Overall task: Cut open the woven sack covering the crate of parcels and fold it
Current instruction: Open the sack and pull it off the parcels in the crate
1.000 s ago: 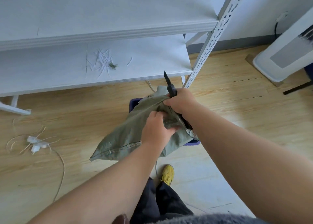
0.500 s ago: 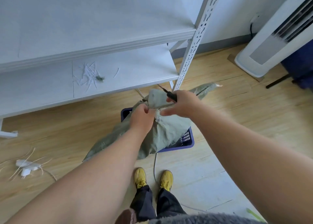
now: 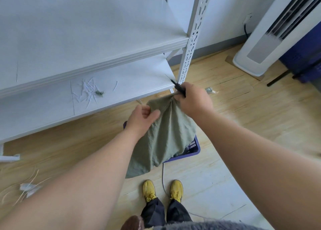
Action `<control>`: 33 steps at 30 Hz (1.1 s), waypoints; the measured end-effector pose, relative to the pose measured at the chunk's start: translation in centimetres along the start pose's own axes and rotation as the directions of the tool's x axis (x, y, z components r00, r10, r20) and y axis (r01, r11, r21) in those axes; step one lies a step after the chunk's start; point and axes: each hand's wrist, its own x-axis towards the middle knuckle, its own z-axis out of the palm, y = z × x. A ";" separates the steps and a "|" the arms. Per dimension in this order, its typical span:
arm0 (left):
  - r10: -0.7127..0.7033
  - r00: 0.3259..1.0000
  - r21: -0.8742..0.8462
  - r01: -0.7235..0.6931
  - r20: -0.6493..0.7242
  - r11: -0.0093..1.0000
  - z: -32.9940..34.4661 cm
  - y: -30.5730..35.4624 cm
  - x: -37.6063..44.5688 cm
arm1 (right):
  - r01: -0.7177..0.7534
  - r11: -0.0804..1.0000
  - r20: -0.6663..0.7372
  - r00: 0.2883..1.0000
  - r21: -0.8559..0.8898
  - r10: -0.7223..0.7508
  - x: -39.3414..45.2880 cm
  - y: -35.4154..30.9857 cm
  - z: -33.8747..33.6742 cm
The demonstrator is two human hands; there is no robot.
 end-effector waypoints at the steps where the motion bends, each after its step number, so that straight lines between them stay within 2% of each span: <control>1: 0.044 0.998 0.093 -0.047 0.033 0.995 0.3 -0.7 -0.4 | 0.004 1.000 0.002 1.000 0.005 -0.004 0.1 -0.3 -0.2; 4: 0.085 0.996 0.357 -0.074 -0.014 0.931 1.2 -2.7 -1.0 | 0.014 0.999 0.027 1.000 0.046 -0.015 0.1 -0.5 -0.4; 7: 0.040 0.991 0.427 0.019 -0.129 0.904 1.2 -3.2 -0.9 | 0.017 0.994 0.059 0.998 0.106 -0.023 -0.3 -1.0 0.1; 9: 0.043 0.987 0.445 0.032 -0.157 0.895 1.1 -3.1 -0.8 | 0.022 0.990 0.081 0.996 0.138 -0.034 -0.7 -1.6 0.7; 11: 0.038 0.989 0.390 0.023 -0.146 0.921 0.8 -2.9 -0.9 | 0.025 0.987 0.107 0.993 0.156 -0.042 -0.9 -1.7 1.0; 14: 0.048 0.988 0.192 -0.019 -0.144 0.981 -0.3 -1.7 -1.3 | 0.020 0.992 0.134 0.990 0.128 -0.037 -0.8 -1.1 -0.1; 17: 0.217 0.935 0.050 -0.211 -0.281 0.976 -1.5 1.4 -1.6 | 0.002 0.975 -0.031 1.000 0.221 0.005 -0.8 -0.6 -1.1; 18: 0.273 0.919 0.032 -0.275 -0.283 0.961 -1.8 2.5 -1.6 | -0.003 0.966 -0.074 0.997 0.258 0.023 -0.8 -0.6 -1.3; 21: 0.373 0.918 0.123 -0.358 -0.136 0.926 -2.8 5.1 -1.5 | -0.046 0.958 -0.088 0.993 0.283 0.074 -0.9 -0.8 -1.8; 24: 0.484 0.839 0.125 -0.468 -0.249 0.875 -3.8 6.2 -1.6 | 0.018 0.943 -0.295 0.952 0.333 0.086 -0.7 -1.4 -2.6; 25: 0.486 0.843 0.114 -0.473 -0.231 0.874 -4.0 6.3 -1.7 | 0.034 0.943 -0.287 0.956 0.330 0.066 -0.7 -1.7 -2.9; 27: 0.414 0.900 0.141 -0.396 -0.134 0.907 -4.2 6.1 -2.1 | 0.007 0.954 -0.145 0.989 0.299 0.038 -0.9 -2.0 -2.8; 28: 0.387 0.912 0.158 -0.366 -0.138 0.917 -4.3 5.9 -2.1 | -0.011 0.953 -0.113 0.992 0.302 0.047 -1.0 -2.2 -2.7; 31: 0.405 0.880 0.080 -0.398 -0.247 0.914 -5.2 6.7 -2.1 | 0.057 0.916 -0.169 0.986 0.398 0.012 -1.1 -3.1 -2.8; 33: 0.381 0.911 0.027 -0.382 -0.158 0.924 -5.3 7.6 -2.5 | 0.097 0.875 -0.005 0.994 0.475 -0.108 -1.3 -3.6 -2.3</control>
